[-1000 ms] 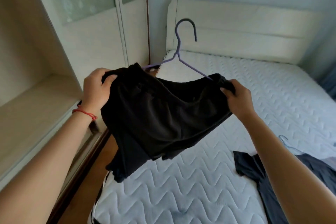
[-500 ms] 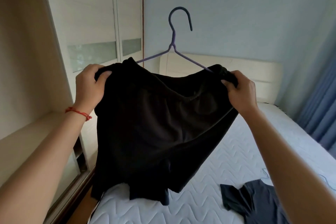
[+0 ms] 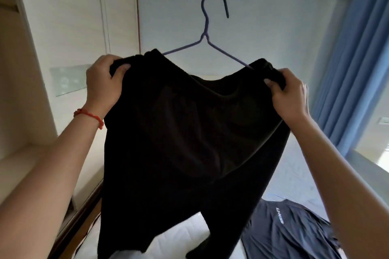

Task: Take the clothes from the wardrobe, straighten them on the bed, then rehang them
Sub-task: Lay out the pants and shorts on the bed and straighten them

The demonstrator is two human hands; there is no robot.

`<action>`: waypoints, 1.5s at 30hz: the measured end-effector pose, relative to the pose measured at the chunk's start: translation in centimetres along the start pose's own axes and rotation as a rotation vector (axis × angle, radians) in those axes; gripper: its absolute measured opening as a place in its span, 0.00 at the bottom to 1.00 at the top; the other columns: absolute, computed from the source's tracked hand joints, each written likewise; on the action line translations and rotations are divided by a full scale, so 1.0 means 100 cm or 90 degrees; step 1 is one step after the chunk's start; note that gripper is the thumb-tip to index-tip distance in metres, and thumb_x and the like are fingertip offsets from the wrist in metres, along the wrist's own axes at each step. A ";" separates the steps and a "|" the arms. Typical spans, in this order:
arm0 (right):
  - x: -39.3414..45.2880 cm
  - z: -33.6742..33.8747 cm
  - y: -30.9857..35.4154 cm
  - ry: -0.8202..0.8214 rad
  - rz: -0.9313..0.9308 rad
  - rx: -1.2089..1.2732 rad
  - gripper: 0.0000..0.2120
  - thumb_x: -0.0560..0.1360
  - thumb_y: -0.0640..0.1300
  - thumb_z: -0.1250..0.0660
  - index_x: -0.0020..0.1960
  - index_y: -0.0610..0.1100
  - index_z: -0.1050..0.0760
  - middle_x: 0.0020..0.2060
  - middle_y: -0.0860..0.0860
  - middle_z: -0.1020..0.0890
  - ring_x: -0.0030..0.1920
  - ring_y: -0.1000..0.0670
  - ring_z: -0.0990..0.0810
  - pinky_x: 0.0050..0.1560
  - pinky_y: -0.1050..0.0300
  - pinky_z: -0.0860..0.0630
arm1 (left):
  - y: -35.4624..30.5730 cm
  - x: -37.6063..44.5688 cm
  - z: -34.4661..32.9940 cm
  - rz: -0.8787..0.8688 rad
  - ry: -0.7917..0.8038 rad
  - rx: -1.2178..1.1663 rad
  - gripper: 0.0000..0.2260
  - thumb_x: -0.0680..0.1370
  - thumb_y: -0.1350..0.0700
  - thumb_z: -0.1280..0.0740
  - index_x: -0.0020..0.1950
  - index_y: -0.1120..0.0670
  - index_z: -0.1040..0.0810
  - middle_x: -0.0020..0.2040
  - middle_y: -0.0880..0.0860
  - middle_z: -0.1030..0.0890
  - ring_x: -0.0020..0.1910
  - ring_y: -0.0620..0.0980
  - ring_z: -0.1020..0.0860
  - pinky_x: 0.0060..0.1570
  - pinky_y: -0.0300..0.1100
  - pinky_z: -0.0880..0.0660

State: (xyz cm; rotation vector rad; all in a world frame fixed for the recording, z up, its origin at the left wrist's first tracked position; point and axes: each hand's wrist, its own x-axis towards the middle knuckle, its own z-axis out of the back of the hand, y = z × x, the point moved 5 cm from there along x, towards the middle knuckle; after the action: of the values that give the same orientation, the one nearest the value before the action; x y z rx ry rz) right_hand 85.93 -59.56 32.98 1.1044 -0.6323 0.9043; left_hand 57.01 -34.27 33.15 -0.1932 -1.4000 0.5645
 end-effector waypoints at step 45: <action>-0.192 -0.259 -0.527 0.527 -0.521 -0.119 0.05 0.72 0.47 0.31 0.47 0.48 0.24 0.41 0.47 0.18 0.49 0.43 0.21 0.45 0.53 0.28 | 0.219 -0.370 -0.491 0.488 0.644 0.091 0.10 0.77 0.62 0.36 0.55 0.64 0.21 0.53 0.62 0.18 0.56 0.59 0.22 0.52 0.41 0.33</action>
State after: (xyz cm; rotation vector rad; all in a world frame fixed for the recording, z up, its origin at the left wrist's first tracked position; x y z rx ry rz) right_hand 121.74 -49.99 -16.45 0.6242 0.4067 0.4835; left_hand 96.26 -23.66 -17.94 -0.7945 -0.2556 0.9995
